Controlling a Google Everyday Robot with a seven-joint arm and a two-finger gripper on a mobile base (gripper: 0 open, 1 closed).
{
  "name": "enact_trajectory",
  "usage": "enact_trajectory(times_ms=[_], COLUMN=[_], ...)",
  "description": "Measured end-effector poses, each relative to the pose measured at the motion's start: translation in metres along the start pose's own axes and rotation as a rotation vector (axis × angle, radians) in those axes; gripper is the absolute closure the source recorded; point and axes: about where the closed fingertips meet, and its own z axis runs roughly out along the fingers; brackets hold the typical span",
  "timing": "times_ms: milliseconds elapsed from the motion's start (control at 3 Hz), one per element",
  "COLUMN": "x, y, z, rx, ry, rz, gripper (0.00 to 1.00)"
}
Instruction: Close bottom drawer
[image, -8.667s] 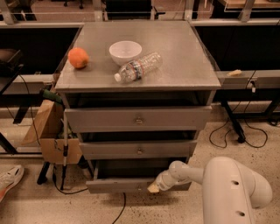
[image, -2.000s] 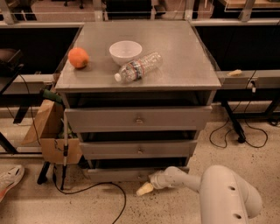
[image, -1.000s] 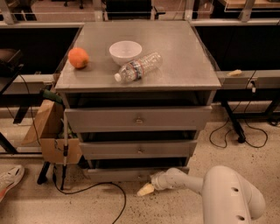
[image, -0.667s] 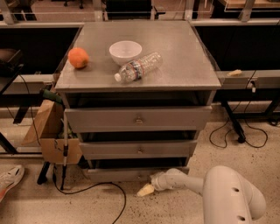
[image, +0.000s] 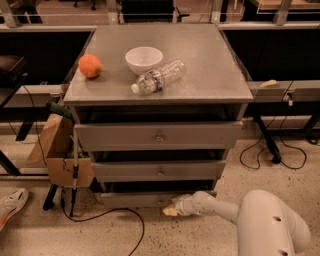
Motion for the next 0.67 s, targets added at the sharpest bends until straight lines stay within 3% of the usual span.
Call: enact_trajectory(times_ms=[667], x=[-0.034], y=[-0.031], z=[-0.027], rx=[0.064], ry=[-0.039], rz=[-0.047], gripper=[0.89])
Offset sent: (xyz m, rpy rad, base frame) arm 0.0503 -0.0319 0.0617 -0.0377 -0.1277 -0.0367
